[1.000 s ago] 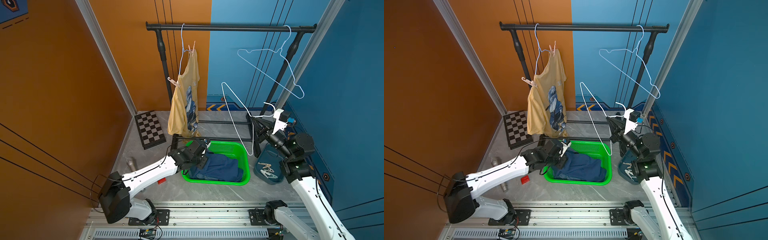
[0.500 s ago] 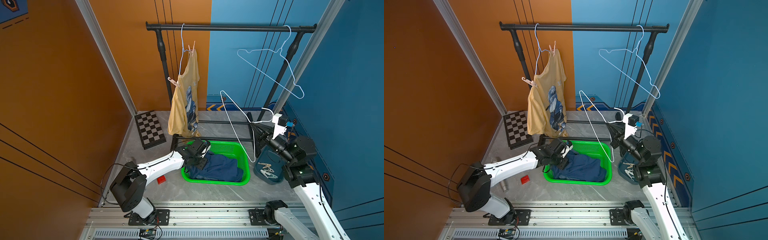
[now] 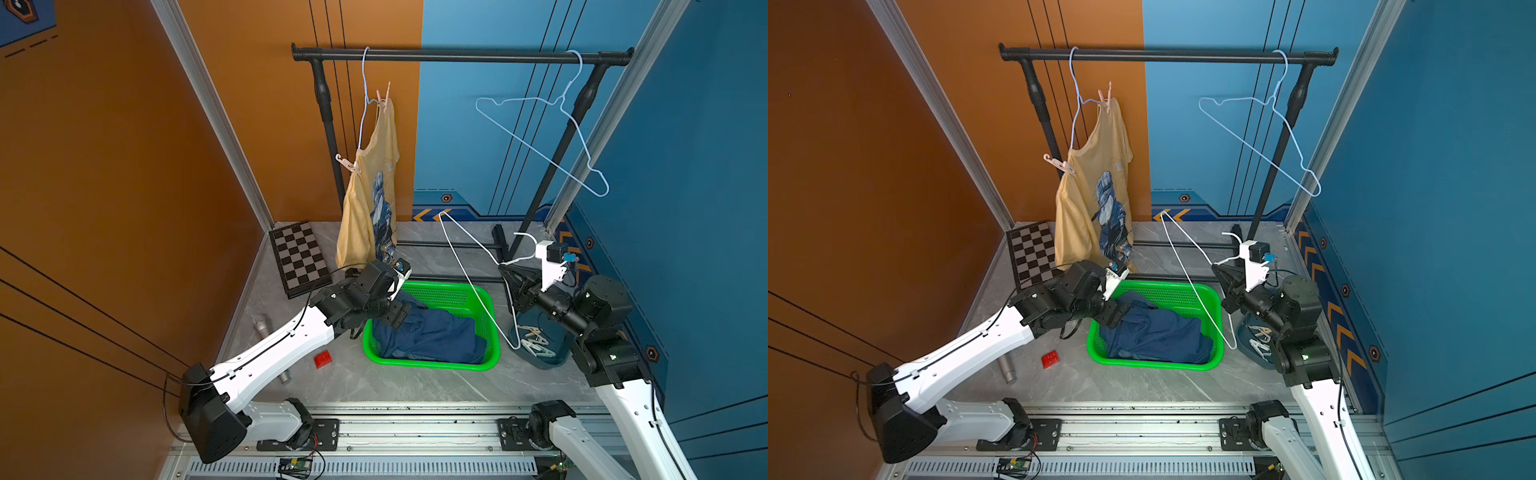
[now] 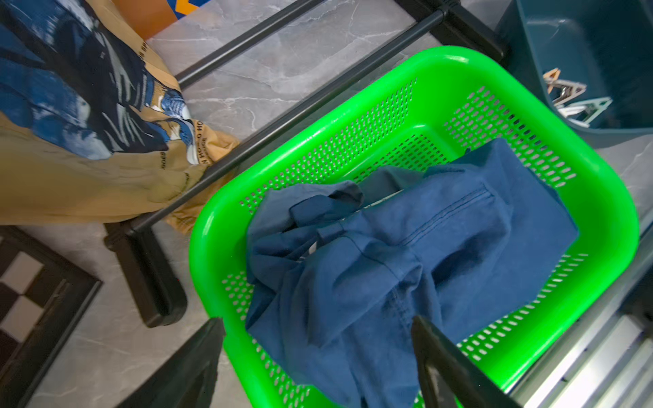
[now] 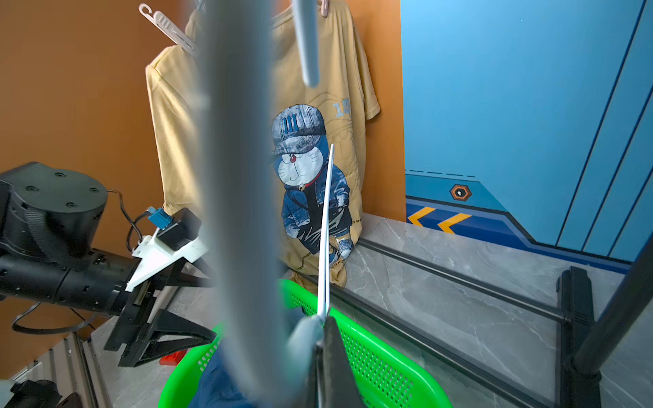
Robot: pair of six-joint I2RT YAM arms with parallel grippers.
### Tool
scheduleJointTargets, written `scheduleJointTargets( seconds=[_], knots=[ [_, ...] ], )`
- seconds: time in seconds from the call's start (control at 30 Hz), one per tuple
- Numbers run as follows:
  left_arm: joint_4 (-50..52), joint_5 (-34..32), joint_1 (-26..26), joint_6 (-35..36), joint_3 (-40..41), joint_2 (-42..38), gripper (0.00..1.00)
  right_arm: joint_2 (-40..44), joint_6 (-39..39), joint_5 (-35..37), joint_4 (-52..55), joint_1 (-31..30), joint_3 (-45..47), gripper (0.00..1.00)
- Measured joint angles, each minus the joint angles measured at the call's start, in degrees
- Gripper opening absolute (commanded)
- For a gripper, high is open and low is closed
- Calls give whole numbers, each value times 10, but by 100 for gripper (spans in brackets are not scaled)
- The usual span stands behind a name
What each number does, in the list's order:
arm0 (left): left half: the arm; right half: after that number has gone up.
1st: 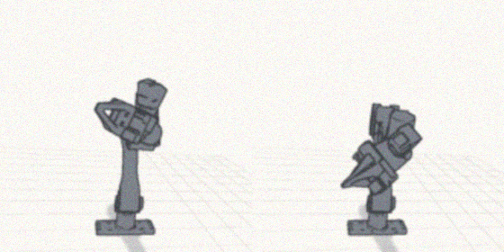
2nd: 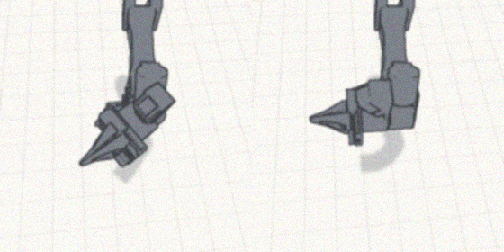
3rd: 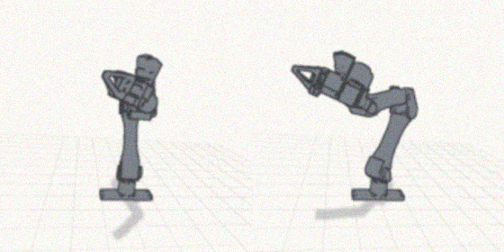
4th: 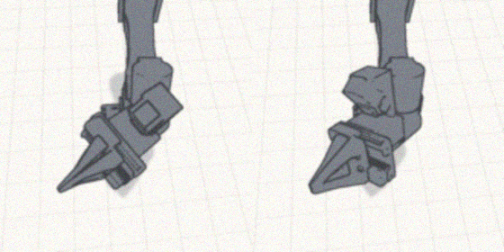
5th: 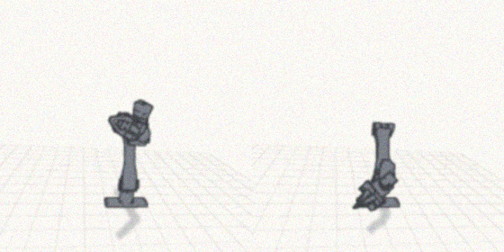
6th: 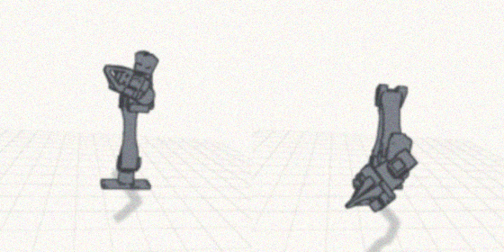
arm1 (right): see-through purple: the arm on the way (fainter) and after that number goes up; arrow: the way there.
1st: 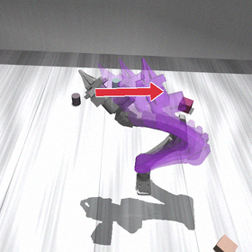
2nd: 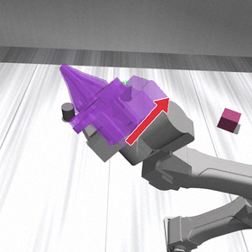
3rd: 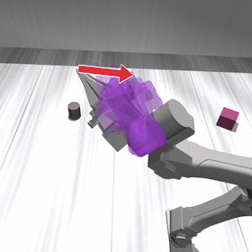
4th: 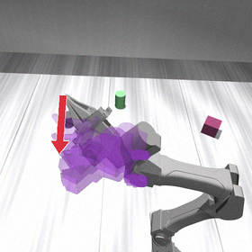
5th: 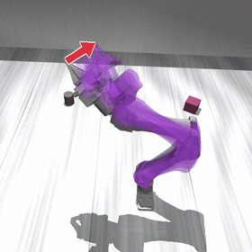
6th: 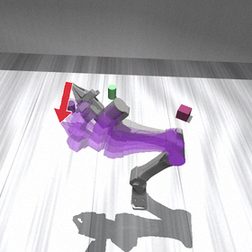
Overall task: Remove the clothespins securing t-shirts to the hanger
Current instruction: Place the T-shirt in the basket, then place the hanger on the clothes rail.
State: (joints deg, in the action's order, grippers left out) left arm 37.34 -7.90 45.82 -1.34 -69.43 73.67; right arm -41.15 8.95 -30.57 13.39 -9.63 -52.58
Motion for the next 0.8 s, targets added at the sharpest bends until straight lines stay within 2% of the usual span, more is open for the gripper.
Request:
scheduleJointTargets(
  seconds=[0.2,0.37,0.6,0.8],
  knots=[
    [-11,-84,75,138,-51,-12,85,1,5,72,112,-52,-46,0],
    [-99,-97,94,280,-63,-16,78,2,28,134,185,-104,-69,0],
    [-300,-16,94,433,-18,-13,59,-11,51,204,256,-171,-109,0],
    [-381,68,96,478,-20,26,54,-30,62,240,286,-213,-148,0]
  ],
)
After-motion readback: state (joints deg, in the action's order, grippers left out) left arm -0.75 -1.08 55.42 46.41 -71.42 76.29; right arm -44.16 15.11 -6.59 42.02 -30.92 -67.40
